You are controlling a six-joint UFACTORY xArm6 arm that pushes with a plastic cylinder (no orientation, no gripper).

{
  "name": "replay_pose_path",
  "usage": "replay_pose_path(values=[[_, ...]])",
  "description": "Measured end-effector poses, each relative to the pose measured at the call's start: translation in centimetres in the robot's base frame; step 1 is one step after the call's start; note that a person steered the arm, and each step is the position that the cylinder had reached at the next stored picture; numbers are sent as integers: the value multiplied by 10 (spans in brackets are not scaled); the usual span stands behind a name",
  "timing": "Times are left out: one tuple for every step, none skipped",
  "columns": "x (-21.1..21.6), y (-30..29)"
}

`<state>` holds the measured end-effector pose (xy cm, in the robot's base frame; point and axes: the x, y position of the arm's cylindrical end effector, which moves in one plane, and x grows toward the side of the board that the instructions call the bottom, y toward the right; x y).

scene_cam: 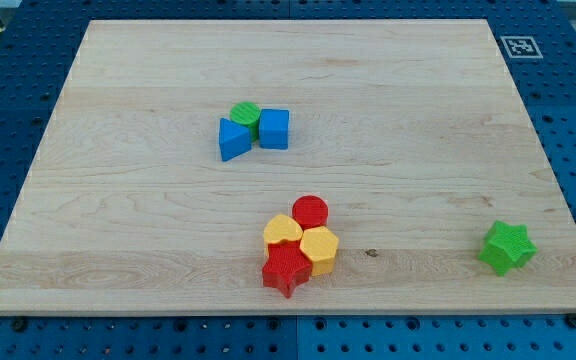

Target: Push the green star towards the center right

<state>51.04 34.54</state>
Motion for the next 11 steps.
replay_pose_path(values=[[42,-1],[79,-3],[81,-38],[83,-80],[91,-97],[83,-136],[49,-171],[15,-203],[-3,-207],[2,-157],[27,-96]])
